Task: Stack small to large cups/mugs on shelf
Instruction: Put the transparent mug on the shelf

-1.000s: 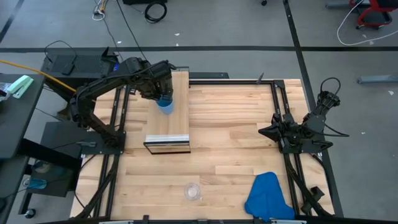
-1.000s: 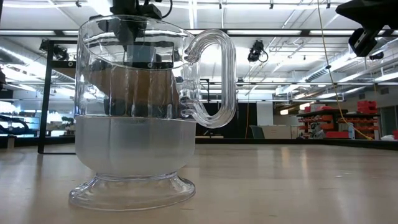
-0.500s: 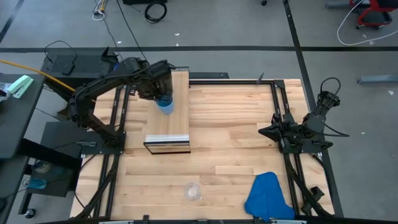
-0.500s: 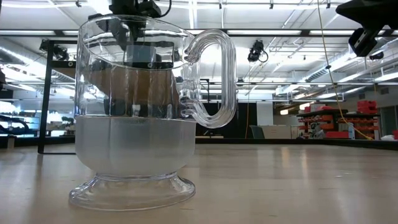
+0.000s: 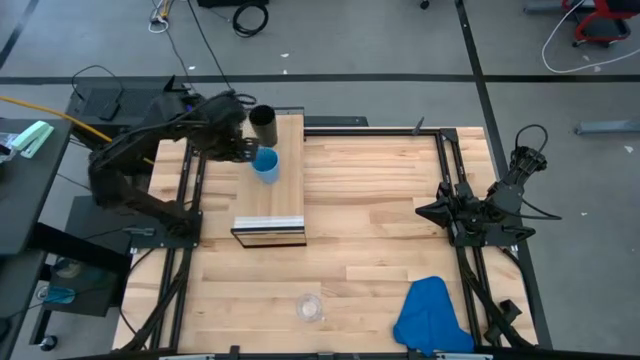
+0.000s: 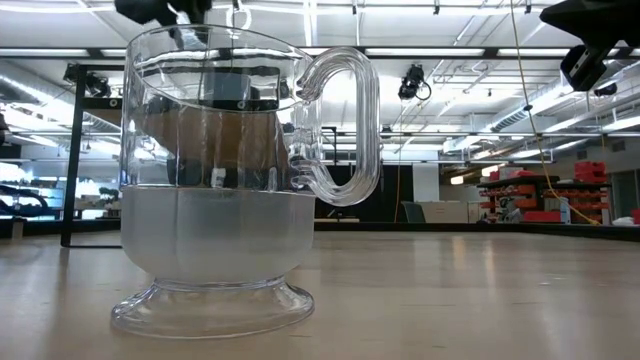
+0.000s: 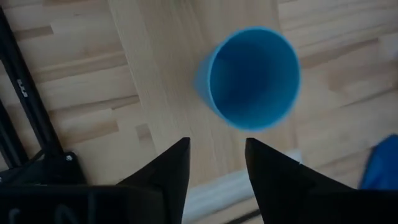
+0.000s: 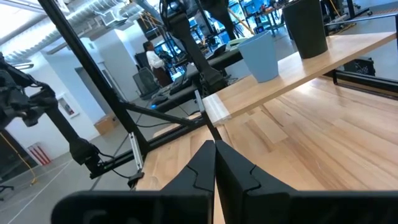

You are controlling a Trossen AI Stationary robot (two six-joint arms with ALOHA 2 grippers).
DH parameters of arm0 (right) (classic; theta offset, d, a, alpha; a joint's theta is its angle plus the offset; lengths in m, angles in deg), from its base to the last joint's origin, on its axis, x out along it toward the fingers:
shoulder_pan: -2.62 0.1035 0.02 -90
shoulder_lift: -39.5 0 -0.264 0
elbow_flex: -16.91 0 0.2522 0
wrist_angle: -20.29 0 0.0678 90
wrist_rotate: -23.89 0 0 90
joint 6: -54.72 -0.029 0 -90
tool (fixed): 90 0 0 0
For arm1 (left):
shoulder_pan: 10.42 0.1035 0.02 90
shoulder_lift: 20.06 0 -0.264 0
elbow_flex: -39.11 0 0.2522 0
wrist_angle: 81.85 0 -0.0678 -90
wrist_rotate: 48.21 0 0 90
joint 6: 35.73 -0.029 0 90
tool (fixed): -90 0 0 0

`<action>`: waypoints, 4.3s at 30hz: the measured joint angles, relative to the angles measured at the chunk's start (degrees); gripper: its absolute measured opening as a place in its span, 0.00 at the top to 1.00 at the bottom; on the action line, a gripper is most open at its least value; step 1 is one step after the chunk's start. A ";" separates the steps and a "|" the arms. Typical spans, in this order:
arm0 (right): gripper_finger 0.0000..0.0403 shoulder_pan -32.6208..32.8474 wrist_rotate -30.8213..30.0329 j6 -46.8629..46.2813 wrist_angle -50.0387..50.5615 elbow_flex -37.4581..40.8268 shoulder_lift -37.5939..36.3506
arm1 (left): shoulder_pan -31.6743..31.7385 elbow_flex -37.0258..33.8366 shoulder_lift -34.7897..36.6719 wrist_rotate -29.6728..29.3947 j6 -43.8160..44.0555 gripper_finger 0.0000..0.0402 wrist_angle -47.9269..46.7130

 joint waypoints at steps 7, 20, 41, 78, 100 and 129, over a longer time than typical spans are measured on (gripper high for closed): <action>0.96 0.02 -0.02 0.00 0.00 0.00 -0.02 | -6.96 0.01 7.59 0.07 6.17 0.63 0.02; 0.96 -0.01 -0.02 0.00 0.00 0.00 0.00 | -43.05 0.01 6.23 -5.96 28.19 0.70 0.25; 0.96 0.01 -0.02 0.00 0.00 0.00 0.00 | -69.93 -0.01 -17.50 -15.51 55.13 0.73 12.00; 0.96 0.01 -0.02 0.00 -0.03 0.00 0.00 | -59.11 -0.05 -35.68 -10.08 50.09 0.81 31.63; 0.96 0.01 -0.02 0.00 -0.05 0.01 -0.02 | -58.26 -0.03 -39.50 -9.60 48.44 0.78 31.46; 0.96 0.00 -0.02 0.00 0.00 0.01 -0.01 | -57.61 -0.03 -39.62 -9.62 45.99 0.95 31.46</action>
